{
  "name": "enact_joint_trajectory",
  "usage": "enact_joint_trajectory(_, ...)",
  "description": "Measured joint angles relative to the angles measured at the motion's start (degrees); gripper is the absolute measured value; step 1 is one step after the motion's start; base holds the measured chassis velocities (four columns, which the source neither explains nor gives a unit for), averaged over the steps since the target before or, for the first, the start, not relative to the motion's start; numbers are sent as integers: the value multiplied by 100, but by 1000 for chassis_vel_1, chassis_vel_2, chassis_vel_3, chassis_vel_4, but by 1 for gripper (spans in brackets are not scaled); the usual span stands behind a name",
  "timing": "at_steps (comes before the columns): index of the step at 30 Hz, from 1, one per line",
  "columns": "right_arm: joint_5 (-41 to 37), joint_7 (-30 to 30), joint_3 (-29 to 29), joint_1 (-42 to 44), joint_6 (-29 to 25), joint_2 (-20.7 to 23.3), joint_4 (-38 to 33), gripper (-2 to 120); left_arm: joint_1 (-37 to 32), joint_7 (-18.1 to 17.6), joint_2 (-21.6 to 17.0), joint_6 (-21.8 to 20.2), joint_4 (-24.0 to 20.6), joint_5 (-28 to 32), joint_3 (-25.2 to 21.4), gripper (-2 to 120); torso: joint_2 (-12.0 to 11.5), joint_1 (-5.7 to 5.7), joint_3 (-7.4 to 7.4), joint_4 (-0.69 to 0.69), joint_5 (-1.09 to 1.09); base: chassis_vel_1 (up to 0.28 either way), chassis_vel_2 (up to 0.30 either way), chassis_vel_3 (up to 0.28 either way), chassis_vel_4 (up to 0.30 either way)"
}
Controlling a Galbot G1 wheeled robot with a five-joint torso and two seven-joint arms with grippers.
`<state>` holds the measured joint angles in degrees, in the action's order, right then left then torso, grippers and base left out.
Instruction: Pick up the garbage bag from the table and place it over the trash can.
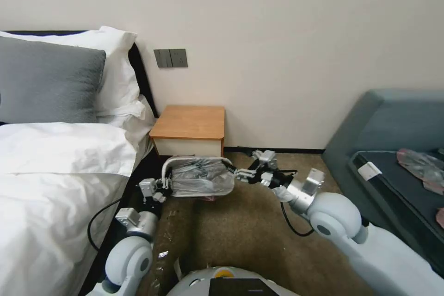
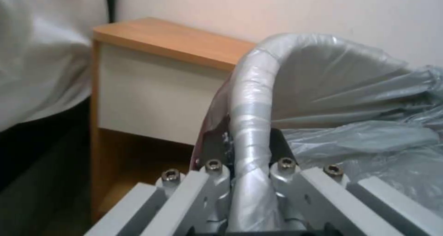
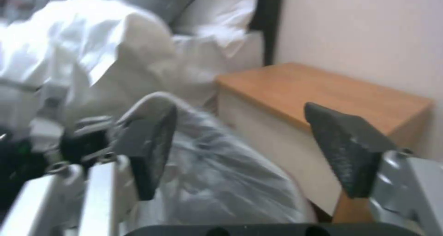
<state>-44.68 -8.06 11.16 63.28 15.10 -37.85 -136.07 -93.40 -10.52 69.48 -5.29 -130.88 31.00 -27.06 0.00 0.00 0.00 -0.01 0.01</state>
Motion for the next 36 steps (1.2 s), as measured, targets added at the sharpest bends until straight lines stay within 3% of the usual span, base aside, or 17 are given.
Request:
enact_joint_trajectory(3, 110, -27, -633, -522, 131, 285, -85, 54, 26, 133, 12, 48, 54, -307, 157, 3, 0, 0, 0, 0, -1, 0, 0, 0, 0)
enact_joint_trajectory(10, 477, -147, -1692, -1425, 271, 385, -45, 33, -19, 248, 28, 79, 60, -597, 268, 3, 0, 0, 0, 1, -1, 0, 0, 0, 0)
enact_joint_trajectory(11, 702, -220, -2105, -1798, 318, 351, 24, 25, -39, 304, 29, 103, 60, -726, 277, 3, 0, 0, 0, 1, -1, 0, 0, 0, 0)
enact_joint_trajectory(16, 1173, -202, -2777, -2416, 465, 161, 209, 13, -67, 404, 28, 120, 23, -917, 280, 3, 0, 0, 0, 1, -1, 0, 0, 0, 0)
enact_joint_trajectory(18, 1497, -215, -3065, -2671, 577, -29, 418, 2, -82, 479, 28, 120, -22, -1046, 271, 3, 0, 0, 0, 1, -2, 0, 0, 0, 0)
enact_joint_trajectory(27, 2352, -396, -3381, -2820, 739, -401, 987, 0, -107, 633, 10, 120, -131, -1132, 128, 3, 0, 0, 0, 0, -1, 0, 0, 0, 0)
enact_joint_trajectory(36, 2668, -382, -3605, -2910, 799, -551, 1336, 0, -97, 689, -32, 119, -204, -1088, 88, 3, 0, 0, 0, 0, -2, 0, 0, 0, 0)
